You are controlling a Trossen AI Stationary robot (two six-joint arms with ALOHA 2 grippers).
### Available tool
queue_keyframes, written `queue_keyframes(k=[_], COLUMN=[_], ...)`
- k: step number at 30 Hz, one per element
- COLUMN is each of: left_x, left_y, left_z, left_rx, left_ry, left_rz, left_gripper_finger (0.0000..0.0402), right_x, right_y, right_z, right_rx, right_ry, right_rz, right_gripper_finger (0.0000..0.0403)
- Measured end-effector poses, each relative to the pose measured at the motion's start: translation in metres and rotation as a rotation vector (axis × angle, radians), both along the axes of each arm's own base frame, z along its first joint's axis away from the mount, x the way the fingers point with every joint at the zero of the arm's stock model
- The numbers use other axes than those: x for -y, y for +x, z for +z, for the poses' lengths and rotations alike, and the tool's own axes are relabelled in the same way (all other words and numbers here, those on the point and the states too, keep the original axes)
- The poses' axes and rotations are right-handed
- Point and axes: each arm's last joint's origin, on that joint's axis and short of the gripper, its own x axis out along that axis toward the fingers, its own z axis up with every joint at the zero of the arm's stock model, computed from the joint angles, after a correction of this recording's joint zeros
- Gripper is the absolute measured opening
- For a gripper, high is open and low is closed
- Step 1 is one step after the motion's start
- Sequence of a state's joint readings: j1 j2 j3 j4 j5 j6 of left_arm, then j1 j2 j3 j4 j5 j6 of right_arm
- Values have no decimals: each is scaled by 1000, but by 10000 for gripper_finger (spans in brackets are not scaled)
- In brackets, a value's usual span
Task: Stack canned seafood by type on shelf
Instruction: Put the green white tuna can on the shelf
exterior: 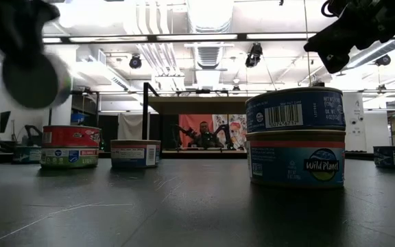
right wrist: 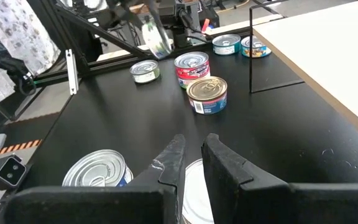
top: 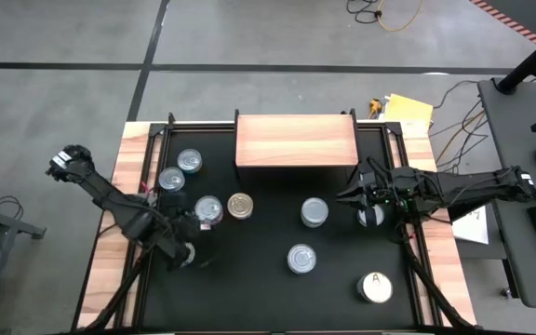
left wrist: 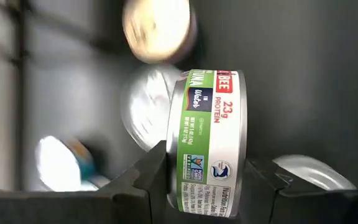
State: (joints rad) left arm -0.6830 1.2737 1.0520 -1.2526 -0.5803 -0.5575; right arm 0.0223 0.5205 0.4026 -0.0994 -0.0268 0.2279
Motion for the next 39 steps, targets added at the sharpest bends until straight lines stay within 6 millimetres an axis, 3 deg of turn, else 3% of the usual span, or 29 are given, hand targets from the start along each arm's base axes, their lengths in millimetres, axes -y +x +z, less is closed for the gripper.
queue_keyframes(k=[6, 14, 19, 27, 31, 39], left_x=[24, 40, 40, 33, 9, -43], left_y=[22, 47, 46, 50, 62, 96], left_z=[11, -6, -3, 33, 43, 27], left_rx=[132, 200, 279, 462, 565, 695], left_ry=[327, 681, 550, 155, -10, -281], left_rz=[-168, -178, -91, -106, -76, -71], left_gripper_finger=[120, 120, 120, 120, 120, 120], right_x=[0, 0, 0, 0, 0, 1], right_y=[0, 0, 1, 2, 2, 3], right_z=[-1, -4, -1, 4, 4, 2], right_rx=[3, -2, 30, 88, 92, 101], right_ry=[0, 0, -1, -43, -53, -102], right_rz=[-1, -2, -2, 8, 8, -6], right_gripper_finger=[43, 43, 43, 43, 43, 43])
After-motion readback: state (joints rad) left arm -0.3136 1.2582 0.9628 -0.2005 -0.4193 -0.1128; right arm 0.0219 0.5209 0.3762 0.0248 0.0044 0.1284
